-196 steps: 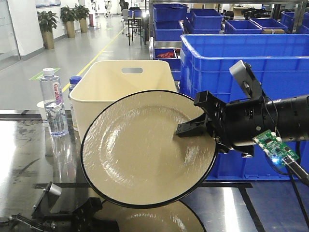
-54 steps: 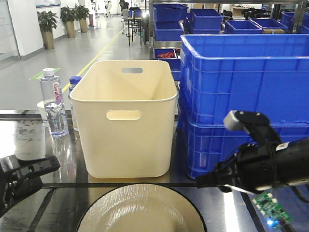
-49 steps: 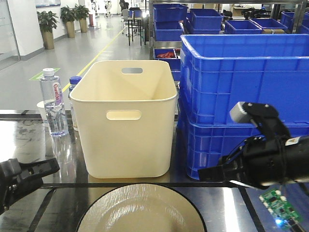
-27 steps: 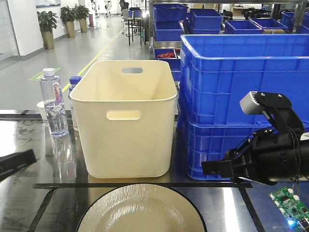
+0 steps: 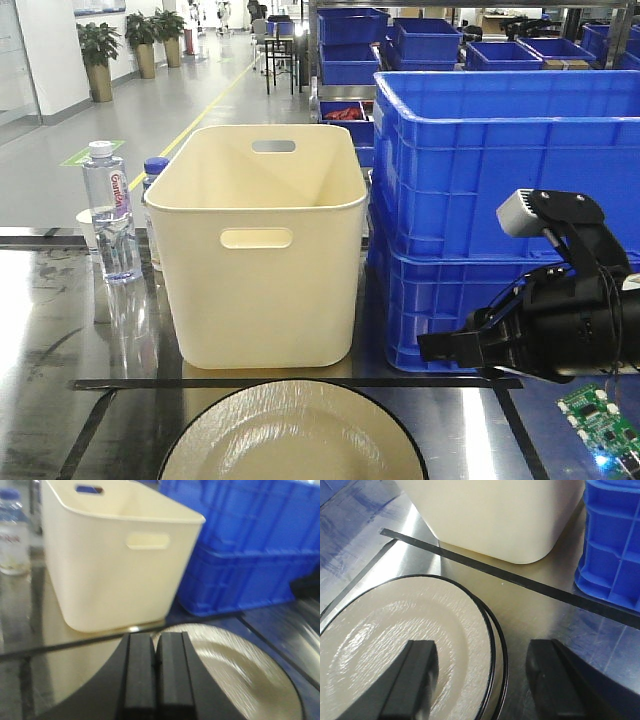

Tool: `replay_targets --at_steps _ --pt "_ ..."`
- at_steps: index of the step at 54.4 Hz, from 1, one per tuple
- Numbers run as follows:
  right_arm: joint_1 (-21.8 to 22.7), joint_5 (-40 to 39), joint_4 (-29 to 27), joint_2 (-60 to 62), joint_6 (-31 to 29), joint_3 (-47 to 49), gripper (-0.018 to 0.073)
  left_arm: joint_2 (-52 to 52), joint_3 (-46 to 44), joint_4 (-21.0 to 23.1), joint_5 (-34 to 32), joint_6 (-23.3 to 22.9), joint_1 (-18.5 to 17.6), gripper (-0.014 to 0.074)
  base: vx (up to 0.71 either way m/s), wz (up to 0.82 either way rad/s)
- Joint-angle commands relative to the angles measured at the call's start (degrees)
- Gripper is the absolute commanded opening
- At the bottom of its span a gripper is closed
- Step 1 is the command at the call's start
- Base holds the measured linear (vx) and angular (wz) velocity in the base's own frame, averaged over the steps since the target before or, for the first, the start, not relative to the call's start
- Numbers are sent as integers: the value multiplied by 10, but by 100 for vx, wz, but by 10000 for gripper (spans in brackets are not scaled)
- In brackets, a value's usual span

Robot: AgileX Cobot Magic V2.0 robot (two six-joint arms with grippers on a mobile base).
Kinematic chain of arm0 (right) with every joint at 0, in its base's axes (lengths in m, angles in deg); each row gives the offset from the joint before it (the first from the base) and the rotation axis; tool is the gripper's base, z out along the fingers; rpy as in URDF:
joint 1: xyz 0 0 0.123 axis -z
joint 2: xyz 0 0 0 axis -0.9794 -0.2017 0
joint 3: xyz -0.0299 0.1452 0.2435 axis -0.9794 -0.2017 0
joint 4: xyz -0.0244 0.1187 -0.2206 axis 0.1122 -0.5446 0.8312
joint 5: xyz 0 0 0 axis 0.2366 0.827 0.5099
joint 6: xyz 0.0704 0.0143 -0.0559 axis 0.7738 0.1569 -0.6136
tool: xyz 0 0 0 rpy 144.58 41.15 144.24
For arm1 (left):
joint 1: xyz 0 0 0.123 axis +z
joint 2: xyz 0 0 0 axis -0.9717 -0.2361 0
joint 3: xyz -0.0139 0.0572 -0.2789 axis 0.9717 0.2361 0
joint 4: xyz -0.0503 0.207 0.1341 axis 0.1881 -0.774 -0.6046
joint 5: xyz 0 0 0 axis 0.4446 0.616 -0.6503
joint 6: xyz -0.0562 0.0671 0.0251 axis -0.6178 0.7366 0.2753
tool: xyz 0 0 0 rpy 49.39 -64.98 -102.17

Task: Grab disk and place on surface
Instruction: 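Open both grippers to release the plates on the table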

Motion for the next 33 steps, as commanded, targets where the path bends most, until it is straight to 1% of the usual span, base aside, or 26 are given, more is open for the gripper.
replay_targets --at_steps 1,8,21,26,29,31,33 --pt "2 -26 -16 17 -4 20 457 -1 -18 20 16 -10 0 -1 0 0" --pt "2 -26 -16 17 -4 20 457 -1 -18 20 35 -9 0 -1 0 0" --pt "2 -26 -16 17 -4 20 457 -1 -18 18 34 -8 0 -1 0 0" --pt "2 -26 -16 17 -4 20 457 6 -18 18 -7 -9 0 -1 0 0" --pt "2 -26 -16 17 -4 20 457 11 -18 6 -55 -14 -1 -1 0 0" --pt "2 -25 -16 17 -4 20 457 17 -18 -11 -87 -39 0 -1 0 0" --pt "2 -25 -16 17 -4 20 457 25 -18 -45 -110 -87 0 -1 0 0"
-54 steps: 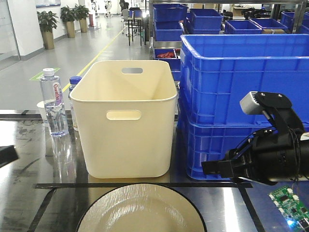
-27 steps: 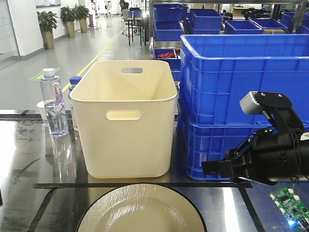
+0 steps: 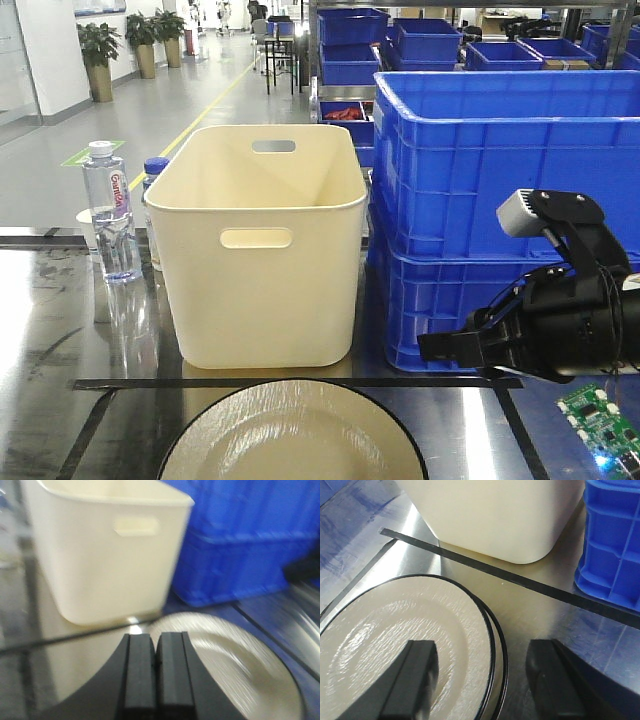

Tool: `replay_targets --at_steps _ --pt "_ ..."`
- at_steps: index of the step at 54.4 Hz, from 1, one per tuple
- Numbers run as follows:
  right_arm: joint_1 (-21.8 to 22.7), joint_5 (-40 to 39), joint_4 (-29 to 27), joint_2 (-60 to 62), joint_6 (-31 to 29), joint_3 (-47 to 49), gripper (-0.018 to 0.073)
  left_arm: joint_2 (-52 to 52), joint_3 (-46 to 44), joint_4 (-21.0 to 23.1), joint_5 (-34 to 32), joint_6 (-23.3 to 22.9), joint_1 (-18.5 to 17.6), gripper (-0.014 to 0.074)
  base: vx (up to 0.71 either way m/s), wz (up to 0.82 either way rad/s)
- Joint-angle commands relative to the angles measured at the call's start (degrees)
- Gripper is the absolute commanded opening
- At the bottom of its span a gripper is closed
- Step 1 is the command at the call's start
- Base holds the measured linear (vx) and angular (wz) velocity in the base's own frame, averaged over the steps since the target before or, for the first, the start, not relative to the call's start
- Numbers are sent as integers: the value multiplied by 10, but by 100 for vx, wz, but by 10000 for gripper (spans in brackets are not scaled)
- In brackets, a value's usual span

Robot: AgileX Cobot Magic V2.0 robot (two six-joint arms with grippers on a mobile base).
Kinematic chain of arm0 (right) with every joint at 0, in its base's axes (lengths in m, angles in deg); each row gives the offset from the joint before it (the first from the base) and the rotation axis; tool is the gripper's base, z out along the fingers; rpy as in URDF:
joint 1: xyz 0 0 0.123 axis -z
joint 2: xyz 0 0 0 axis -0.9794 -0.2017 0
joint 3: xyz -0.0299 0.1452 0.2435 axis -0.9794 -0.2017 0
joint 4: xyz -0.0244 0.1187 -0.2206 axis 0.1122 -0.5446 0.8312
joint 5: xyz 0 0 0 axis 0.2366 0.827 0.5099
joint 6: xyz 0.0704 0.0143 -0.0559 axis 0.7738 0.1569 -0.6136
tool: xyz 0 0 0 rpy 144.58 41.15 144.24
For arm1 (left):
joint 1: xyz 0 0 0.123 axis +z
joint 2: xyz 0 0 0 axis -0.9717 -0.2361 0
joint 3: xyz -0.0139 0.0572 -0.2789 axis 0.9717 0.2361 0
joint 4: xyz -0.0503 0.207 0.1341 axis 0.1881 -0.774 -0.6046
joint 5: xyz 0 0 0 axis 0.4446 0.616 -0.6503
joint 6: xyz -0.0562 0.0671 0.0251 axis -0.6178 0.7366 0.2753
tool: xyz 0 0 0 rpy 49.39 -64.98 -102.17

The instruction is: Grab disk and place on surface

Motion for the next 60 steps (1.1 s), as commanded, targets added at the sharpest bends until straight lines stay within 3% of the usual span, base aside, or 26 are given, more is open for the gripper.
replay_targets --at_steps 1,10,15,23,30,34,44,49,60 --pt "2 -25 -16 17 -4 20 457 15 -18 -33 -91 -86 0 -1 0 0" --pt "2 -25 -16 17 -4 20 457 69 -11 -291 -112 -419 -4 -1 0 0" --pt "2 -25 -16 17 -4 20 457 107 24 -385 -125 -505 -22 -1 0 0" --pt "2 -25 -16 17 -4 20 457 208 136 -428 -241 -515 -64 -1 0 0" --pt "2 -25 -16 17 -4 20 457 296 251 -508 -335 -512 -85 -1 0 0" --pt "2 -25 -16 17 -4 20 457 333 301 -555 -346 -510 -86 -1 0 0" --pt "2 -25 -17 17 -4 20 457 359 425 -569 -379 -510 -86 -1 0 0" --pt "2 -25 -17 17 -4 20 457 360 422 -569 -328 -510 -86 -1 0 0" --pt "2 -25 -17 17 -4 20 457 360 422 -569 -329 -510 -86 -1 0 0"
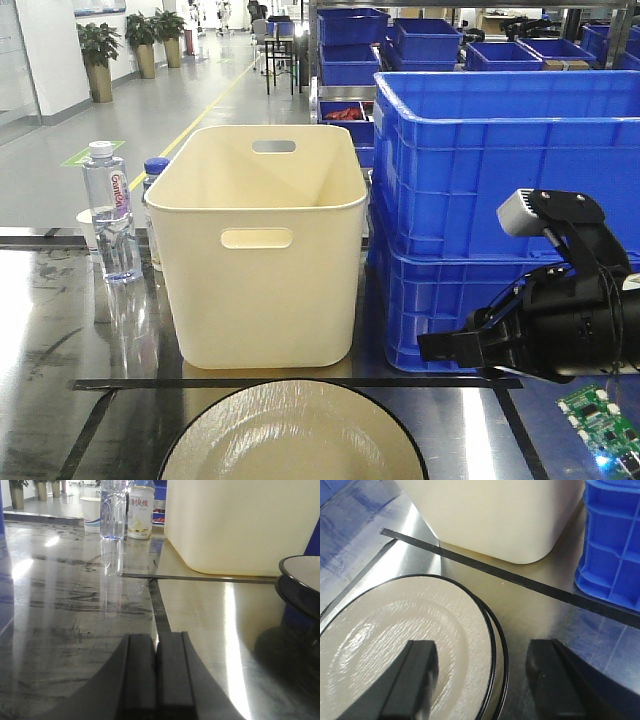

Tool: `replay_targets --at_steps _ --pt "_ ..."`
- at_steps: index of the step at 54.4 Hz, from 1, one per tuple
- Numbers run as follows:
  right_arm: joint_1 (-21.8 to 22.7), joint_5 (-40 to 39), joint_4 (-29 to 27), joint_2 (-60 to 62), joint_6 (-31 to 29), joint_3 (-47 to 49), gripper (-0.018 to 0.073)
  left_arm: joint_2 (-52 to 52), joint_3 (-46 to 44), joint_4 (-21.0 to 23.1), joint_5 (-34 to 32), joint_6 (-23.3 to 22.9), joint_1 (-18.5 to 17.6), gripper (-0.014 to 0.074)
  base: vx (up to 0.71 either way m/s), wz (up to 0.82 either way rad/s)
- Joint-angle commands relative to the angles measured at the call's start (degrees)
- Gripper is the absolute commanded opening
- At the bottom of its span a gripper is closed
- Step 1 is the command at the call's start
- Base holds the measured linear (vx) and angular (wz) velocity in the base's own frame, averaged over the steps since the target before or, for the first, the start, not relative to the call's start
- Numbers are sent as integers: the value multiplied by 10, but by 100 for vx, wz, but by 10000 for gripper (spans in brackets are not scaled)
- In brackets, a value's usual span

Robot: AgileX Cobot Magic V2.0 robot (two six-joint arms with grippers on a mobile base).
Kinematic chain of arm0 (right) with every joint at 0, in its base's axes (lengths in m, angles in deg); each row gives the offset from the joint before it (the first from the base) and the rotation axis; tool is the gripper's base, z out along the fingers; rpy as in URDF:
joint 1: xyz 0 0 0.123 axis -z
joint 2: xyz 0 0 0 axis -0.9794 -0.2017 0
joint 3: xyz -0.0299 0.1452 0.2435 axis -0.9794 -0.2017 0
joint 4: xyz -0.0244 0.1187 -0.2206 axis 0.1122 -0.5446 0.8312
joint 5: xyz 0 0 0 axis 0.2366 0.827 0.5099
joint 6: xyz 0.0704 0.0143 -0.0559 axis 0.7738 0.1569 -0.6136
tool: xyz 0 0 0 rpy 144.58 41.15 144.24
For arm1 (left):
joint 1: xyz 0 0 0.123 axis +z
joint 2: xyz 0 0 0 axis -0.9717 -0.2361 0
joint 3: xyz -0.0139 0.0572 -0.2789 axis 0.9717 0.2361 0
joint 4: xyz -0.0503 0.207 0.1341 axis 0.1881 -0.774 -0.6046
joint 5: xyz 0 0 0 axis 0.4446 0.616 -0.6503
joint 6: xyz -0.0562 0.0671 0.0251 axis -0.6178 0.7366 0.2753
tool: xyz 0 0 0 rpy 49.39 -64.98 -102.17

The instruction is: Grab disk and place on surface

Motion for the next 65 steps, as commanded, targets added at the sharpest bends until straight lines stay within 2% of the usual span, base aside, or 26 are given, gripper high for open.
replay_targets --at_steps 1,35,40,48,57,62,65 --pt "2 -25 -17 17 -4 20 457 8 -11 -4 -46 -4 -5 -1 0 0" --pt "2 -30 -15 17 -4 20 457 8 -11 -4 -46 -4 -5 -1 0 0" --pt "2 -33 -14 17 -5 19 435 8 -11 -4 -46 -4 -5 -1 0 0" --pt "2 -32 -12 26 -4 19 314 8 -11 -4 -46 -4 -5 -1 0 0" --pt "2 -31 0 65 -4 19 103 8 -11 -4 -46 -4 -5 0 0 0" --pt "2 -18 44 91 2 19 -15 8 -11 -4 -46 -4 -5 0 0 0" --pt "2 -8 84 108 27 17 -14 8 -11 -4 -46 -4 -5 0 0 0"
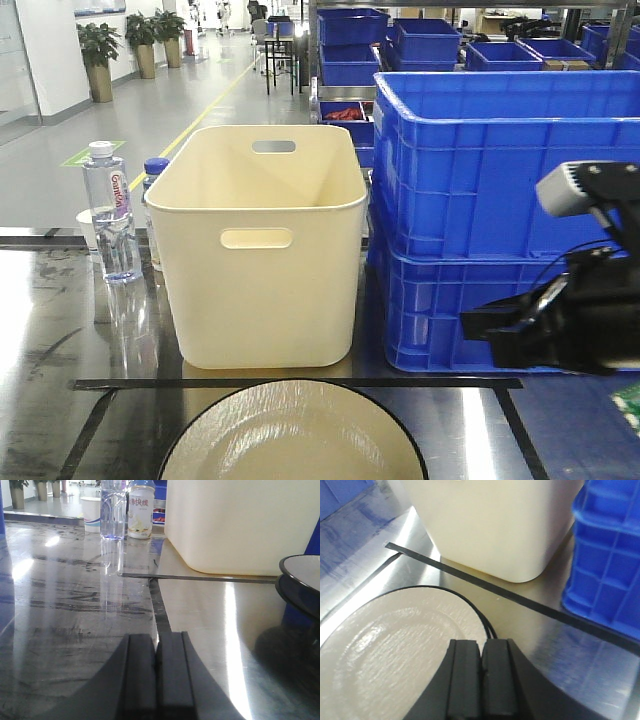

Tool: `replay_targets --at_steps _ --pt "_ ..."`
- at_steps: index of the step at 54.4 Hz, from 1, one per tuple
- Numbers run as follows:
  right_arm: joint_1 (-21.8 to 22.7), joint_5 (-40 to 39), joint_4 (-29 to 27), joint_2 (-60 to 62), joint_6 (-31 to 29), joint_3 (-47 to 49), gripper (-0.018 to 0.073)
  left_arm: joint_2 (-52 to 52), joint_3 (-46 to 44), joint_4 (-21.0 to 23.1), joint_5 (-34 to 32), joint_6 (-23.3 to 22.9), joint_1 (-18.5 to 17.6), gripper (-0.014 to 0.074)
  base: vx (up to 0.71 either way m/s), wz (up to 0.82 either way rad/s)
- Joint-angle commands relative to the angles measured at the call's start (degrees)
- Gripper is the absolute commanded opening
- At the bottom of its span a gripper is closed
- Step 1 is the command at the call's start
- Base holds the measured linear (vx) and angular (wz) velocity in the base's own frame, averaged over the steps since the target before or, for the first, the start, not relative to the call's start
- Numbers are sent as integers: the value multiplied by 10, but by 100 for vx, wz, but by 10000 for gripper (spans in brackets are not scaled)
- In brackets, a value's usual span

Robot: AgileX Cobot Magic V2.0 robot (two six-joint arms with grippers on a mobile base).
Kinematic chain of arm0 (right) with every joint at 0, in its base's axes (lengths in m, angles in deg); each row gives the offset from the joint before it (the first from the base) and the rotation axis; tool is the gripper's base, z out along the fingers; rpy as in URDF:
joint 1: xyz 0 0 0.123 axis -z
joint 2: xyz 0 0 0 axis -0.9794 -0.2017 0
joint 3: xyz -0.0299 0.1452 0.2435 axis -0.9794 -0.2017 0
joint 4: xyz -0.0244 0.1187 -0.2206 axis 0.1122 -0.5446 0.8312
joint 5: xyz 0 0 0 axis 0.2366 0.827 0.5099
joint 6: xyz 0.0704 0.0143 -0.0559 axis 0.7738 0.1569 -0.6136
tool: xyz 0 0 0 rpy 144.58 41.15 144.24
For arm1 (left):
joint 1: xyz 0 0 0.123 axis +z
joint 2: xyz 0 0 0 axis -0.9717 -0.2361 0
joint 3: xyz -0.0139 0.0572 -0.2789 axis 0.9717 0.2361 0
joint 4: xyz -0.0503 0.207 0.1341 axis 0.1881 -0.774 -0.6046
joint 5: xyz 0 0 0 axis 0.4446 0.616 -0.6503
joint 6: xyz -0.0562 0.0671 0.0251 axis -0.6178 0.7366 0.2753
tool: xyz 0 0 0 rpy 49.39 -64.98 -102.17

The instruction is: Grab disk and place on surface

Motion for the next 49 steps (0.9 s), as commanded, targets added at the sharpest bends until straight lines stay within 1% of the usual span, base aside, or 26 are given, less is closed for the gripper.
replay_targets --at_steps 1,6,9,11,15,21,23,25,28,31,36,38,42,49 --pt "2 -12 53 42 40 13 -13 8 -11 0 -47 -4 -5 0 0 0" --pt "2 -35 112 79 137 -25 -11 8 -11 0 -47 -4 -5 0 0 0" --pt "2 -63 154 108 187 -66 -11 8 -11 0 -47 -4 -5 0 0 0" --pt "2 -85 178 129 210 -96 -11 8 -11 0 -47 -4 -5 0 0 0" --pt "2 -135 231 174 233 -160 -11 8 -11 0 -47 -4 -5 1 0 0" --pt "2 -213 320 254 242 -256 -9 8 -11 0 -47 -4 -5 1 0 0" --pt "6 -247 355 287 245 -292 -8 8 -11 0 -47 -4 -5 1 0 0" --pt "14 -273 376 315 256 -321 -8 8 -11 0 -47 -4 -5 1 0 0" --pt "37 -310 389 360 281 -365 -8 8 -11 0 -47 -4 -5 1 0 0" --pt "65 -339 389 402 302 -400 -8 8 -11 0 -47 -4 -5 1 0 0" --pt "104 -374 394 484 315 -463 -8 8 -11 0 -47 -4 -5 1 0 0" --pt "111 -378 401 516 315 -486 -8 8 -11 0 -47 -4 -5 1 0 0" --pt "110 -381 413 577 315 -532 -8 8 -11 0 -47 -4 -5 1 0 0" --pt "109 -394 407 669 322 -611 -8 8 -11 0 -47 -4 -5 1 0 0"
